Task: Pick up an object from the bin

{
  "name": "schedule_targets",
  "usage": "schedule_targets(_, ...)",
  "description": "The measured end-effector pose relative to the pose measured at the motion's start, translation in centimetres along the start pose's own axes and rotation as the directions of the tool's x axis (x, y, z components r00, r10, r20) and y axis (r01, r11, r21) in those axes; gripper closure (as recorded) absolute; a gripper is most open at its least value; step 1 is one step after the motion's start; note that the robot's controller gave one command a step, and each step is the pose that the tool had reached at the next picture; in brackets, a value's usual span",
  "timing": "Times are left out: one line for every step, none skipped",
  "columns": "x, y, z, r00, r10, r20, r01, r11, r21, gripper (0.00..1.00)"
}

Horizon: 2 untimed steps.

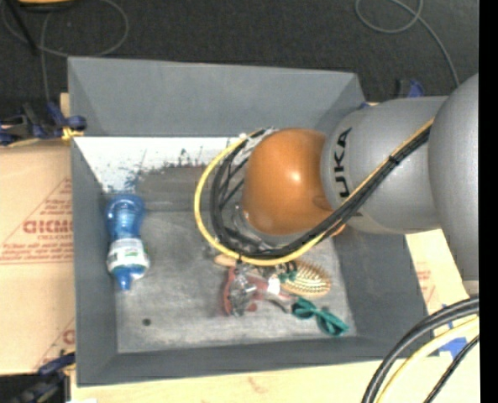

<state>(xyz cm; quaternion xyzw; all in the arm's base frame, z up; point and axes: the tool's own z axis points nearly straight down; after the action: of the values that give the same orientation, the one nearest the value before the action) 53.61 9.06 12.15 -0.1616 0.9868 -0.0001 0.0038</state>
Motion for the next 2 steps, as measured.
schedule_targets(4.78,-3.83,4.75,0.92,0.392,0.004,-0.392,0.92,-0.004,1.0)
schedule_targets(4.78,-3.83,4.75,0.919,0.393,0.004,-0.393,0.919,-0.004,1.0)
